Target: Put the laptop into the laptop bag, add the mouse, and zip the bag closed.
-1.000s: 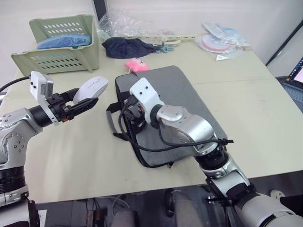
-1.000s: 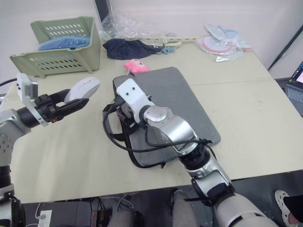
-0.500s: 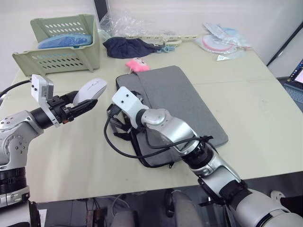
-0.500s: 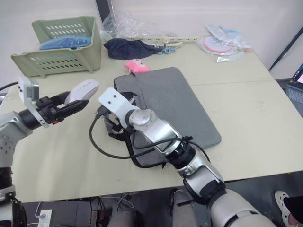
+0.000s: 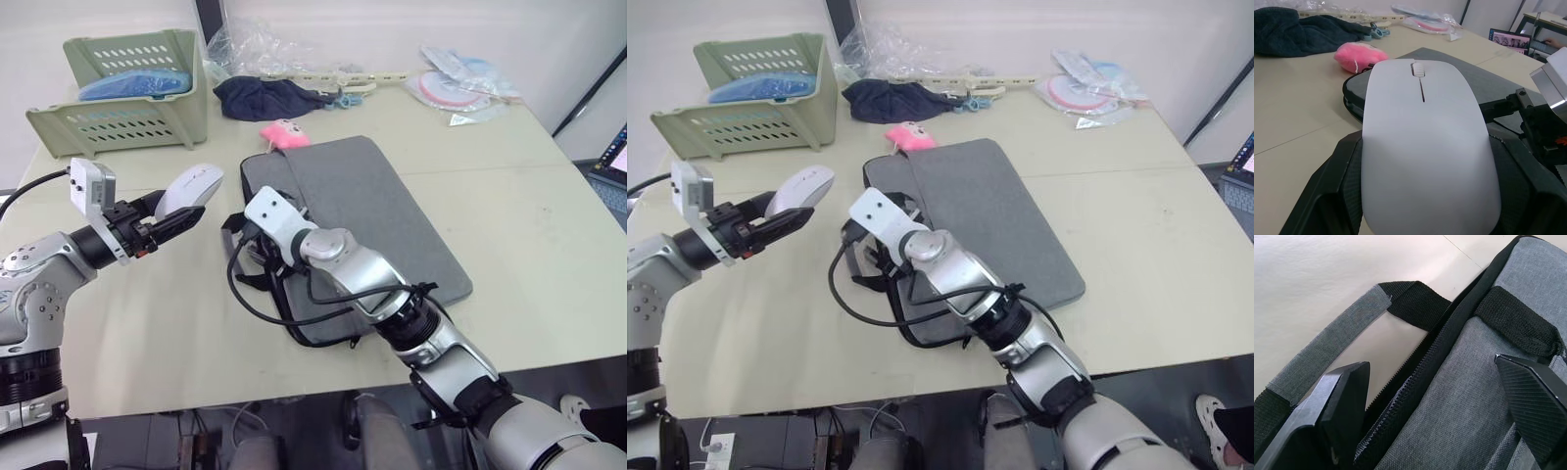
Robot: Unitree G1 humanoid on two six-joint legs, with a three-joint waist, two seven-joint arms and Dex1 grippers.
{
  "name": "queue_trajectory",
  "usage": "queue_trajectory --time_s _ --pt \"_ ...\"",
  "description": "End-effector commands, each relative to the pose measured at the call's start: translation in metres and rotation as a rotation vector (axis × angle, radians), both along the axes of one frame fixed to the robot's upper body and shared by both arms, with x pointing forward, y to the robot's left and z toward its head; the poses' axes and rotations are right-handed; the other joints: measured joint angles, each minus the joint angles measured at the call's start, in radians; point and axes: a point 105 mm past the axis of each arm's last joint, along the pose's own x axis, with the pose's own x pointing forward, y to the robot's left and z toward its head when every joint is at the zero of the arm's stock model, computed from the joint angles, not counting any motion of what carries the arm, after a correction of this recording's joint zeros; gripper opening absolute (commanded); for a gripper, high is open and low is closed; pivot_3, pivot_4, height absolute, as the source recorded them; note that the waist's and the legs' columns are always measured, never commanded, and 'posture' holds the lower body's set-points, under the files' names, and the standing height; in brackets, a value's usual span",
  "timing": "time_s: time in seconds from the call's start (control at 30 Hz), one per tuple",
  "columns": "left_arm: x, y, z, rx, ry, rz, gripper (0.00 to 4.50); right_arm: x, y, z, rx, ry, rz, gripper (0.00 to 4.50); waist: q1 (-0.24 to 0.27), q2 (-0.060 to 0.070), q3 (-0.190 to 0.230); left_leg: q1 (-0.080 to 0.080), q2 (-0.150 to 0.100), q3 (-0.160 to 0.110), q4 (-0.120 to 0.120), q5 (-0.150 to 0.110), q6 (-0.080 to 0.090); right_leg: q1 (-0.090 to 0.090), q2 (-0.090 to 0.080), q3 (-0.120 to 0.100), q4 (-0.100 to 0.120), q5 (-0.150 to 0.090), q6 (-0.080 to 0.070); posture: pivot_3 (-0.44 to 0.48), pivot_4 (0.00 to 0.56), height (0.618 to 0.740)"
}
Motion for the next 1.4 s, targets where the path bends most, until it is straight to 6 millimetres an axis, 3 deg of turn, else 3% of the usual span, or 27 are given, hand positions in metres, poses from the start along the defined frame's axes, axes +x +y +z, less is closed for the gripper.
queue_trajectory --time_s 0.03,0.1,0.13,0.23,0.27,0.6,0.77,0.93,1.03,1.4 --pt "-0.003 -0.004 0.013 0.013 -0.063 -0.013 2.86 0.000 -0.001 0.011 0.027 -0.027 0.001 3.03 0.000 0.000 0.000 0.000 0.000 0.000 0.000 0.000 0.000 0.000 0.000 0.000 0.000 0.000 0.000 0.000 0.150 0.740" --pt "-0.003 -0.005 0.012 0.013 -0.063 -0.015 2.86 0.000 -0.003 0.012 0.025 -0.033 -0.005 1.94 0.000 0.000 0.000 0.000 0.000 0.000 0.000 0.000 0.000 0.000 0.000 0.000 0.000 0.000 0.000 0.000 0.150 0.740" --pt "-0.002 -0.005 0.012 0.012 -0.064 -0.016 2.86 0.000 -0.003 0.013 0.025 -0.034 -0.007 1.74 0.000 0.000 0.000 0.000 0.000 0.000 0.000 0.000 0.000 0.000 0.000 0.000 0.000 0.000 0.000 0.000 0.150 0.740" --pt "-0.002 -0.006 0.012 0.009 -0.064 -0.017 2.86 0.000 -0.004 0.014 0.026 -0.039 -0.009 0.23 0.001 0.000 0.000 0.000 0.000 0.000 0.000 0.000 0.000 0.000 0.000 0.000 0.000 0.000 0.000 0.000 0.150 0.740" --pt "-0.002 -0.006 0.012 0.008 -0.064 -0.017 2.86 0.000 -0.004 0.015 0.025 -0.041 -0.010 0.10 0.001 0.000 0.000 0.000 0.000 0.000 0.000 0.000 0.000 0.000 0.000 0.000 0.000 0.000 0.000 0.000 0.150 0.740" --pt "-0.001 -0.008 0.009 0.010 -0.056 -0.021 2.86 0.002 -0.013 0.020 0.038 -0.048 -0.037 0.10 0.003 0.000 0.000 0.000 0.000 -0.001 0.000 0.000 0.000 0.000 0.000 0.000 0.000 0.000 0.000 0.000 0.150 0.740" --pt "-0.001 -0.016 0.001 0.011 -0.030 -0.051 2.86 0.007 -0.049 0.041 0.067 -0.043 -0.075 0.10 0.010 0.000 0.000 -0.001 0.000 -0.002 0.000 0.000 0.000 0.000 -0.001 0.000 0.000 0.000 0.000 0.000 0.150 0.740" --pt "0.000 -0.024 -0.004 0.002 -0.013 -0.077 2.86 0.006 -0.071 0.054 0.091 -0.024 -0.099 0.10 0.026 0.000 0.000 -0.002 -0.001 -0.003 0.001 0.000 0.000 0.000 -0.001 0.000 -0.001 0.000 0.000 0.000 0.150 0.740" --pt "0.004 -0.035 -0.007 -0.007 -0.006 -0.109 2.86 0.004 -0.082 0.073 0.131 -0.013 -0.108 0.10 0.030 0.000 0.000 -0.002 -0.001 -0.003 0.001 0.000 0.000 0.000 -0.001 0.000 -0.001 0.000 0.000 0.000 0.150 0.740" --pt "0.015 -0.064 -0.016 -0.016 0.014 -0.186 2.86 -0.005 -0.083 0.113 0.162 -0.059 -0.079 0.10 0.027 0.000 0.000 -0.002 0.000 -0.001 0.001 0.000 0.000 0.000 0.000 0.000 -0.001 0.000 0.000 0.000 0.150 0.740"
